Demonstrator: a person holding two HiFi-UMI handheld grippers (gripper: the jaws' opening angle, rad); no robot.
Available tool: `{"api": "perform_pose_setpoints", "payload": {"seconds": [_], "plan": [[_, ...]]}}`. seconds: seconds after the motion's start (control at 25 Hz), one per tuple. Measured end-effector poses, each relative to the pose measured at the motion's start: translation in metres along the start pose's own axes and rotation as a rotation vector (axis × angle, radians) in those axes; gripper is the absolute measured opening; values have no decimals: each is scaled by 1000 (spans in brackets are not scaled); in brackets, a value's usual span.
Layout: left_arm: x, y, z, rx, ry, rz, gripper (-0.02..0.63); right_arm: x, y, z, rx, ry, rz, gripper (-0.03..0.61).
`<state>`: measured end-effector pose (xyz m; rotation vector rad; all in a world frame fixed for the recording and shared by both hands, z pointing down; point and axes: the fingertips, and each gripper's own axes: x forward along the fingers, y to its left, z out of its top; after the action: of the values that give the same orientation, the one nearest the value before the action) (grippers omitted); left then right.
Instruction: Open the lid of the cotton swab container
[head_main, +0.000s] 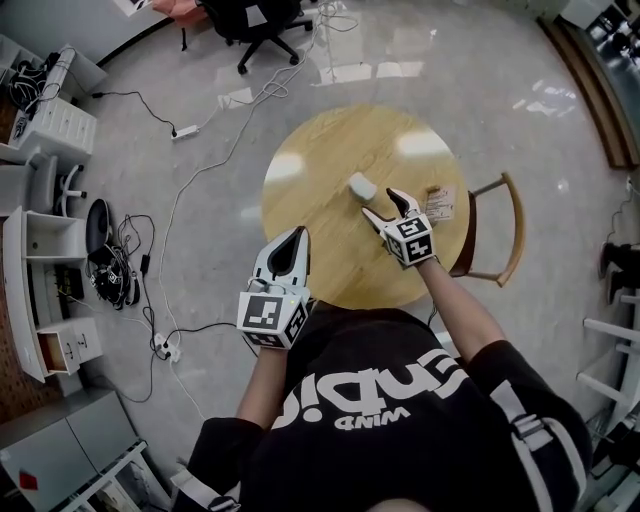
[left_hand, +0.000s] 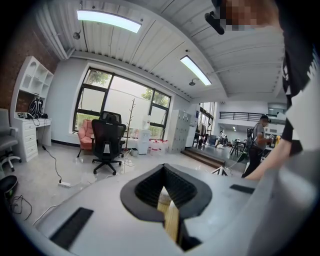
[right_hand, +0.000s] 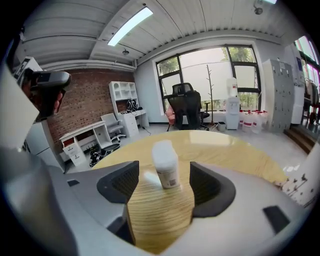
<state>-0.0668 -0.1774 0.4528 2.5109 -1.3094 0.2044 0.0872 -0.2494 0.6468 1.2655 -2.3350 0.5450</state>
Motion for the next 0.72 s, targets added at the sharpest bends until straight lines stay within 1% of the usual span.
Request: {"api": "perform_pose_setpoints", "payload": {"seconds": [0.24, 0.56, 0.72], "plan": [[-3, 9, -4, -7, 19, 16, 8, 30, -5, -18, 7, 63, -23, 293], [-3, 19, -4, -3, 29, 23, 8, 59, 0, -15, -21, 86, -28, 293], [-5, 22, -3, -5, 33, 27, 8, 68, 1, -19, -29, 115, -46, 293]]}}
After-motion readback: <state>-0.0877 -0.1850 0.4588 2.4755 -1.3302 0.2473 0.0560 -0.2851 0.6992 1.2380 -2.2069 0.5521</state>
